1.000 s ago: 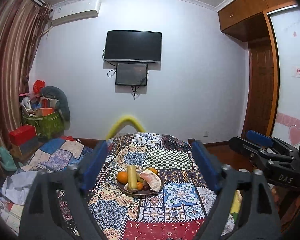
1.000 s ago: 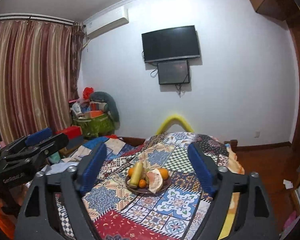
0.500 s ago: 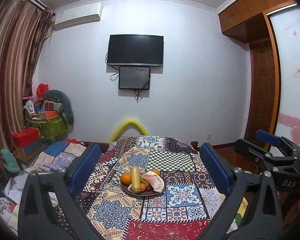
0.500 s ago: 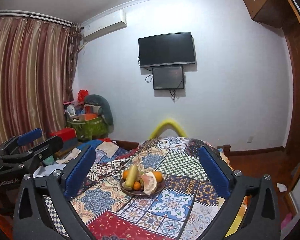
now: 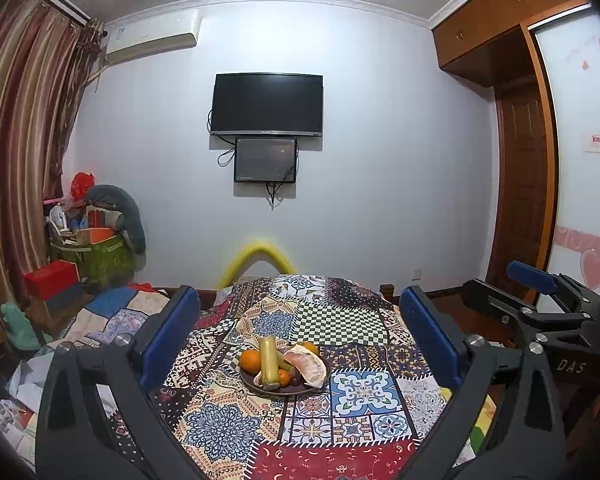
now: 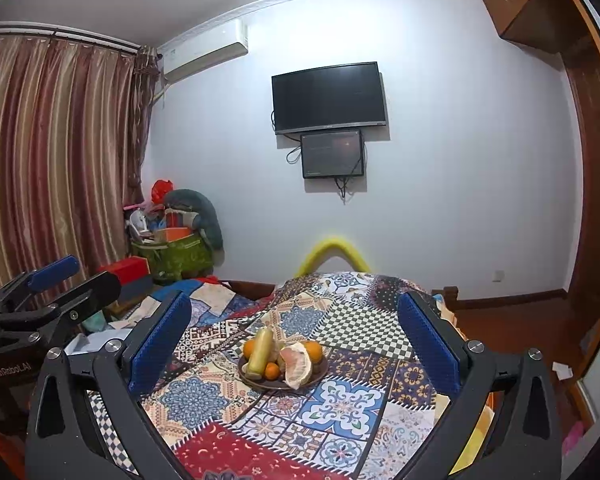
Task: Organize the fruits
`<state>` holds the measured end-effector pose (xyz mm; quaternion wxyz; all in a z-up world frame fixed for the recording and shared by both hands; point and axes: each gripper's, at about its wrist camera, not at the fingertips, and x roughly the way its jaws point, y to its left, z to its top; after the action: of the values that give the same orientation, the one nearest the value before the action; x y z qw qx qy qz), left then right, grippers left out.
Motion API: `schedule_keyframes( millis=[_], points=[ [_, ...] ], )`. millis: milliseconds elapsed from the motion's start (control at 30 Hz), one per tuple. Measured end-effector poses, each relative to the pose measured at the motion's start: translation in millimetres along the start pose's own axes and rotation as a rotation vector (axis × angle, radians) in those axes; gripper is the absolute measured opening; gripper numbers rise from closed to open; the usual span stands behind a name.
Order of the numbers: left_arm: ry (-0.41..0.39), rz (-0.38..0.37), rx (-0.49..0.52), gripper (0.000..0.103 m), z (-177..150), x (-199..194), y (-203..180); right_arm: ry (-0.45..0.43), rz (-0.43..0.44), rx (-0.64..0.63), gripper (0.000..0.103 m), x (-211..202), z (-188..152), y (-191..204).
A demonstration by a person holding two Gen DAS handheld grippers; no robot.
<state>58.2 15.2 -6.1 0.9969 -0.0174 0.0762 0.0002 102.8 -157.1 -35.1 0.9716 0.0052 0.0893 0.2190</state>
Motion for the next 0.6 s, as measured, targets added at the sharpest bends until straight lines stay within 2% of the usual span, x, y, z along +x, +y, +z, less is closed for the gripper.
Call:
schedule_keyframes(
  millis=[600],
  points=[
    [0.005, -0.007, 0.0, 0.102, 0.9, 1.9, -1.2, 0.0, -0.007, 0.01, 0.103, -1.5, 2.6, -2.1]
  ],
)
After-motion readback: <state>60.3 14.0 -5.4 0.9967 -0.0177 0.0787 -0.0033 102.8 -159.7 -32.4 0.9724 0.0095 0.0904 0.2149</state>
